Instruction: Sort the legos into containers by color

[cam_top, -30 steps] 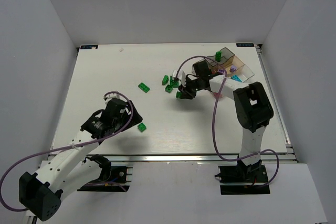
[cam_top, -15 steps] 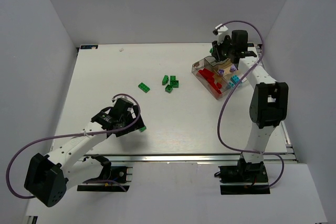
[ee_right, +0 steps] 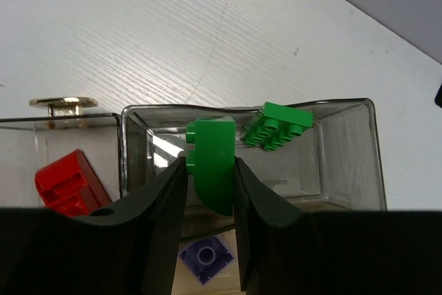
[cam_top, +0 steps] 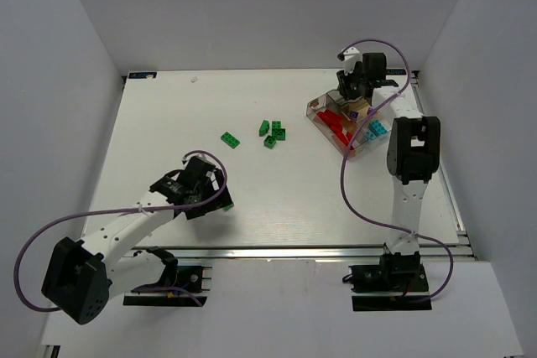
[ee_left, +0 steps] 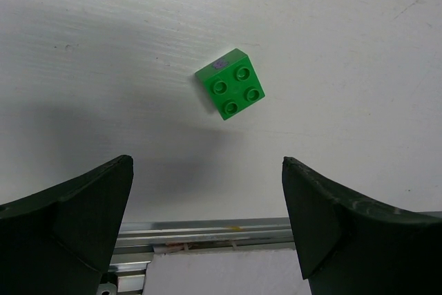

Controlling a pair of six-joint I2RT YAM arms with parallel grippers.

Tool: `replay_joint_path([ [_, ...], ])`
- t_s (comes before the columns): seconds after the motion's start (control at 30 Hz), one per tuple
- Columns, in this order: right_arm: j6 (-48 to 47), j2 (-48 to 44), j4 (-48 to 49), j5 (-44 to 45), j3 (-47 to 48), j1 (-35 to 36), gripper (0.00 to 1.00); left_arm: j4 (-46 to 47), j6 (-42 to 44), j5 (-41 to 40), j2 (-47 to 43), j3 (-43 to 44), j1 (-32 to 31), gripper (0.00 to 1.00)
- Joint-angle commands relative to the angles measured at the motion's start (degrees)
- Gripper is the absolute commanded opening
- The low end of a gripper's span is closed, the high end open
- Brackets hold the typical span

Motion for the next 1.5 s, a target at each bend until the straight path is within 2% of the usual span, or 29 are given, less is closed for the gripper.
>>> replay_joint_path([
  [0.0,-1.44,-0.45,-0.04,-0.71,2.68,-0.77,0.40,1.84,1.08,0.82,1.12,1.11,-0.11,0.98],
  [0.1,-1.54,-0.72,-0.39,-1.76,2.06,-0.95,0.59,2.46,1.87,1.08,3.31,1.63,-0.11,0.98],
  [0.2,-1.36,-1.15,-0.39,-2.99,1.80,-1.12,0.64,2.72,2.75,1.34,5.78,2.42,-0.11,0.98],
  [0.37,-0.75,-2.38,-0.74,-4.92,1.54,-1.47,0.64,2.99,3.11,0.64,9.38,3.30,-0.11,0.98],
  [0.5,-0.83,-7.38,-0.31,-15.27,-2.41,-2.09,0.50,2.46,2.58,-0.59,11.67,4.00,-0.11,0.93],
  [0.57,-1.27,-12.39,2.14,-22.92,-8.37,-2.44,0.49,1.93,1.97,-1.64,12.81,4.27,-0.11,0.89],
  [0.73,-0.13,-23.11,7.34,-30.84,-21.73,-1.66,0.52,3.16,1.96,-1.47,18.43,5.67,-0.11,0.84],
  [0.93,1.98,-27.87,7.96,-32.88,-26.50,-1.83,0.55,5.80,4.51,0.99,26.24,9.27,-0.11,0.84],
  [1.07,1.90,-29.37,8.14,-33.14,-29.22,-2.09,0.56,5.80,5.30,2.49,29.68,11.30,-0.11,0.80],
  [1.17,1.72,-30.25,8.14,-33.41,-30.28,-2.09,0.56,5.45,5.74,2.84,30.83,12.44,-0.11,0.73],
  [1.2,1.72,-30.60,8.14,-33.41,-30.80,-2.09,0.56,5.36,6.00,3.19,31.00,12.70,-0.11,0.66],
  [1.23,1.81,-30.77,8.14,-33.41,-31.07,-2.18,0.56,5.01,6.35,3.45,31.27,13.06,-0.11,0.63],
  [1.4,2.07,-31.39,8.14,-33.50,-31.86,-2.18,0.56,3.08,8.99,3.98,30.83,13.85,-0.64,0.59],
  [1.47,2.07,-31.39,8.14,-33.67,-32.21,-2.18,0.56,2.29,10.30,3.98,30.39,13.59,-0.64,0.53],
])
